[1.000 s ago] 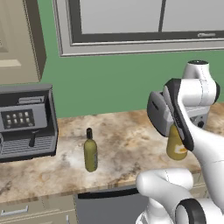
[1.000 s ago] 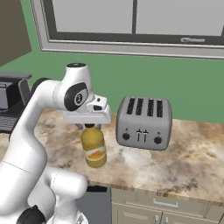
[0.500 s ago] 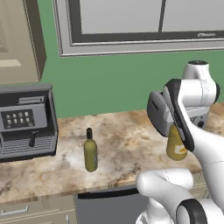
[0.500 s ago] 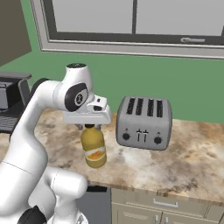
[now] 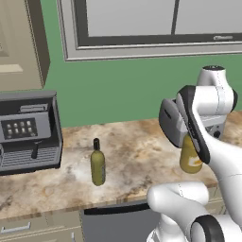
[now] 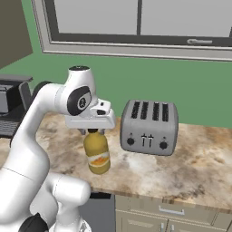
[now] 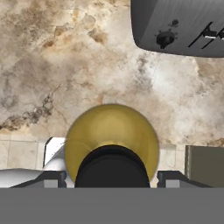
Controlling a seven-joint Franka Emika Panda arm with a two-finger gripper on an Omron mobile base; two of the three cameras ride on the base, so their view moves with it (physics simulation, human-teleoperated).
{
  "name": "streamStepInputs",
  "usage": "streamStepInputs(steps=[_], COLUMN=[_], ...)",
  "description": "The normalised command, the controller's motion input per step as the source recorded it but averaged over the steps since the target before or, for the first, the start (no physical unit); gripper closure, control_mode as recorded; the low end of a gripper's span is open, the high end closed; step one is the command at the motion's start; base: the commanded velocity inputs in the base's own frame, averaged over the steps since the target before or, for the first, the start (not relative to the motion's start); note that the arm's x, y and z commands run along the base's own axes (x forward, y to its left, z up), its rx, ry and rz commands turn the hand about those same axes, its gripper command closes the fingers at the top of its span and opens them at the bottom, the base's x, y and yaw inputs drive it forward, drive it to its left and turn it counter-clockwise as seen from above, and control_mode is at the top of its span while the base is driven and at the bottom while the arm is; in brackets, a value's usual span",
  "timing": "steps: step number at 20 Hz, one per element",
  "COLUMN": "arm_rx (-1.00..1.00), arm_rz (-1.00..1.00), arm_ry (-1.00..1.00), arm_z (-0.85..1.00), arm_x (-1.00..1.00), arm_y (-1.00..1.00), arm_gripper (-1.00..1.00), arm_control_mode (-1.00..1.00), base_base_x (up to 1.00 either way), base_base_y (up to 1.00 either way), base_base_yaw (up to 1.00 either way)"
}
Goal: There is a wine glass and glass cup on the dining counter. Place the wine bottle next to the wine glass and the juice bottle next to the glass cup.
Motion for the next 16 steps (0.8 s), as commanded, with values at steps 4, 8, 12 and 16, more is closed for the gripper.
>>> streamStepInputs(steps=[4, 8, 12, 16], arm_rx=[0.0, 0.0, 0.0, 0.0], arm_rz=[0.0, 0.0, 0.0, 0.0], arm_ry=[0.0, 0.0, 0.0, 0.0], arm_z=[0.0, 0.0, 0.0, 0.0], arm_x=[0.0, 0.0, 0.0, 0.0], arm_y=[0.0, 0.0, 0.0, 0.0], arm_gripper=[1.0, 1.0, 1.0, 1.0], arm_control_mode=[1.0, 1.0, 1.0, 1.0], base_base_x=[-0.33, -0.59, -0.49, -0.21], base_base_y=[0.0, 0.02, 0.01, 0.0], base_base_yaw=[0.06, 0.15, 0.42, 0.95])
